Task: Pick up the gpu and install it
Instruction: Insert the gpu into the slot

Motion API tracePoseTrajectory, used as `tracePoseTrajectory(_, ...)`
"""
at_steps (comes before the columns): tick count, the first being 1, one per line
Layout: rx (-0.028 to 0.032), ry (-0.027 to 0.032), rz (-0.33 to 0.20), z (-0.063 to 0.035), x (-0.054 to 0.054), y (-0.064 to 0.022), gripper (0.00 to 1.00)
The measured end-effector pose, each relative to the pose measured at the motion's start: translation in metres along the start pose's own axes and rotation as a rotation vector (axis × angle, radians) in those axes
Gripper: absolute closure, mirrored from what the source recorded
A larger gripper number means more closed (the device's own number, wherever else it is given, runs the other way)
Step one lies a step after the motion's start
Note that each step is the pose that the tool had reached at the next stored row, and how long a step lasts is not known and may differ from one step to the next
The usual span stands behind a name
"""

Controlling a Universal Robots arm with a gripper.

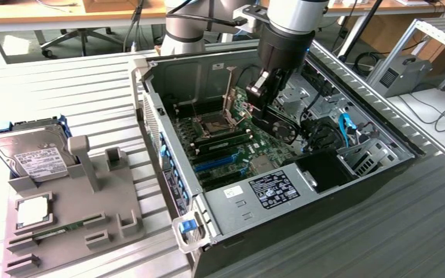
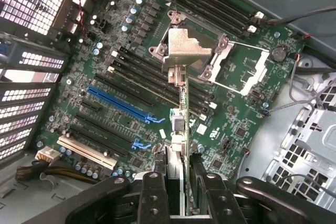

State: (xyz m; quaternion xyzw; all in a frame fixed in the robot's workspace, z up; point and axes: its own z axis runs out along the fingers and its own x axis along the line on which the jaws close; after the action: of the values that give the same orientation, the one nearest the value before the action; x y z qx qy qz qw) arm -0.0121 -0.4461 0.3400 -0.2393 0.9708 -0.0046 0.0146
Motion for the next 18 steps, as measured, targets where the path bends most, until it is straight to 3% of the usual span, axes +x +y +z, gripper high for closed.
tracePoseTrajectory(18,-0.0020,-0.0012,-0.076,0.0000,0.0000,0.0000,0.71)
